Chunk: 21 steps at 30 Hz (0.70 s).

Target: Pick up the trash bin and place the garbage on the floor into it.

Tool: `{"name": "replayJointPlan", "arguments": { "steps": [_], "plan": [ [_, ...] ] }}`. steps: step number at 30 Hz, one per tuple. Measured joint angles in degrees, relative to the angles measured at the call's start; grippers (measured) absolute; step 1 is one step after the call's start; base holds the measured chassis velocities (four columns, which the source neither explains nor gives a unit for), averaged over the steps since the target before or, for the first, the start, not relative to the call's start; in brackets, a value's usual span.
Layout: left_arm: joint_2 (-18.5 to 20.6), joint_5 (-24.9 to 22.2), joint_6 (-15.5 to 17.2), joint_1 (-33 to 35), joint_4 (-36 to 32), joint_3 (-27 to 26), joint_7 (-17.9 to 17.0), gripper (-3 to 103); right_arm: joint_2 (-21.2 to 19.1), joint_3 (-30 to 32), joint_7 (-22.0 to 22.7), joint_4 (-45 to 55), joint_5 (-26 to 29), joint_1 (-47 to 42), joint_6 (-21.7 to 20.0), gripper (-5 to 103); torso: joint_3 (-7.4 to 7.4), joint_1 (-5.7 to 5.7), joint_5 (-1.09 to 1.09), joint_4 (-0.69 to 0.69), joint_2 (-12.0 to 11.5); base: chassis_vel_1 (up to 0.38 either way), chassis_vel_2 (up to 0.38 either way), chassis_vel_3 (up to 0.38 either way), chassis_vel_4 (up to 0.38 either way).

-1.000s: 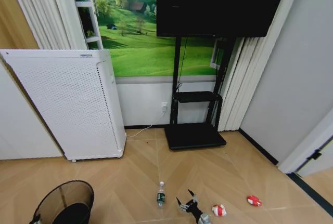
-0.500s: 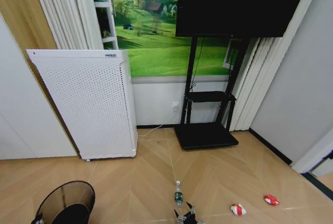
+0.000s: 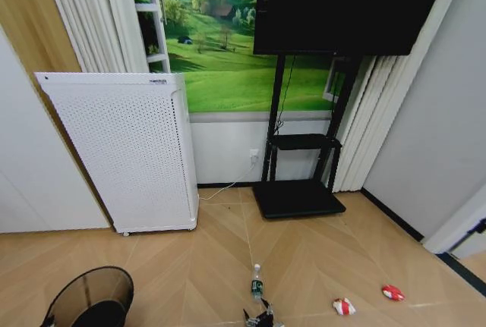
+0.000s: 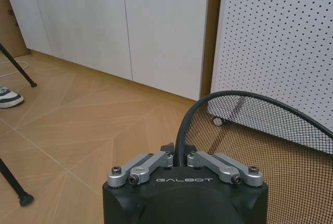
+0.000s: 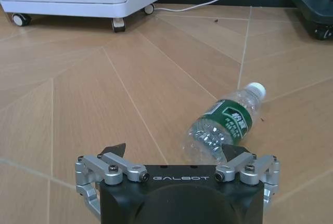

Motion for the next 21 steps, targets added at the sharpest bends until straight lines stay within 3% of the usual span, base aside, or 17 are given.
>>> {"name": "replayJointPlan", "arguments": {
  "steps": [4, 11, 21],
  "plan": [
    [-0.2, 0.0, 0.0, 0.3, -0.5, 0.0, 0.0, 6, 1.0, 1.0, 0.2, -1.7, -0.3, 1.5, 0.4, 100, 0.02, -0.01, 0.21, 0.00, 0.0, 0.000, 0.000, 0.000, 0.000],
    [-0.5, 0.4, 0.0, 0.4, -0.6, 0.0, 0.0, 6, 0.9, 3.8, 4.6, -4.3, -2.9, 5.0, 0.1, 100, 0.03, -0.01, 0.12, -0.01, 0.0, 0.000, 0.000, 0.000, 0.000],
    [-1.3, 1.5, 0.2, -0.3, -0.8, 1.0, -0.2, 6, -1.4, 2.6, 1.8, -2.4, -2.0, 5.1, 1.8, 100, 0.02, -0.01, 0.10, -0.01, 0.0, 0.000, 0.000, 0.000, 0.000]
  ]
}}
